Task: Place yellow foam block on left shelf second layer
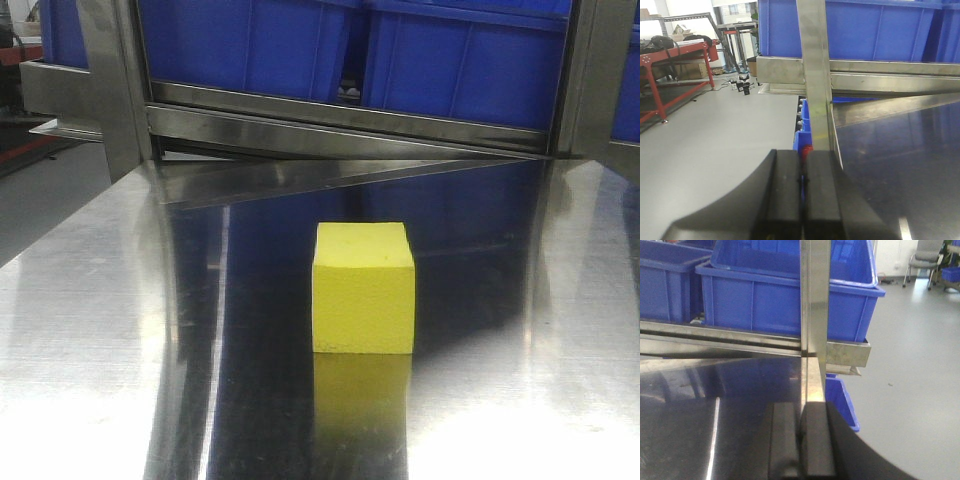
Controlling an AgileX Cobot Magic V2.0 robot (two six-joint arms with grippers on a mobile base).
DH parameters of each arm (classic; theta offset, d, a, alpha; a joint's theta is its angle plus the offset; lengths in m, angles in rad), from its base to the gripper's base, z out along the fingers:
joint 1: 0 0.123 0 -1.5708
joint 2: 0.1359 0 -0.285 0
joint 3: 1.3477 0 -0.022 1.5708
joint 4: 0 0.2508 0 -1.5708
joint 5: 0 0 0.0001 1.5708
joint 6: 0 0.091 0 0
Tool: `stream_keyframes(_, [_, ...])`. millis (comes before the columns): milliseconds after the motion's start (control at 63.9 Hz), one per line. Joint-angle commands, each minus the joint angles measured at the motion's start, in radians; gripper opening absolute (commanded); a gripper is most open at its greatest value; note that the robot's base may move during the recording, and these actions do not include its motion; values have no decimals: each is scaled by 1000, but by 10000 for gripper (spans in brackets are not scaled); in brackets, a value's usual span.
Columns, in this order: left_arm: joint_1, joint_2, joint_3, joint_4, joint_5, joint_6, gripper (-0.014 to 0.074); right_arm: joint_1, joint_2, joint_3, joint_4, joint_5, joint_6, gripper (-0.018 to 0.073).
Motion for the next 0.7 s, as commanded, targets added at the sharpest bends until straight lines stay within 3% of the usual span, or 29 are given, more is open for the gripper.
stream_keyframes(0, [-6,-20,23,-6,-82,-5,136,4,80,-74,-15,-82,-4,28])
stream_keyframes(94, [-6,-20,23,-6,-82,-5,136,39,150,-124,-15,-44,22,28])
stream_keyframes(407, [-6,-20,23,-6,-82,-5,136,286,349,-261,-15,135,62,54])
stream_keyframes(501, [-6,-20,23,-6,-82,-5,136,353,411,-284,-15,154,62,177])
stream_keyframes(657, [-6,-20,23,-6,-82,-5,136,443,560,-371,-15,323,148,587])
stream_keyframes(689, [-6,-20,23,-6,-82,-5,136,461,596,-391,-15,360,178,621])
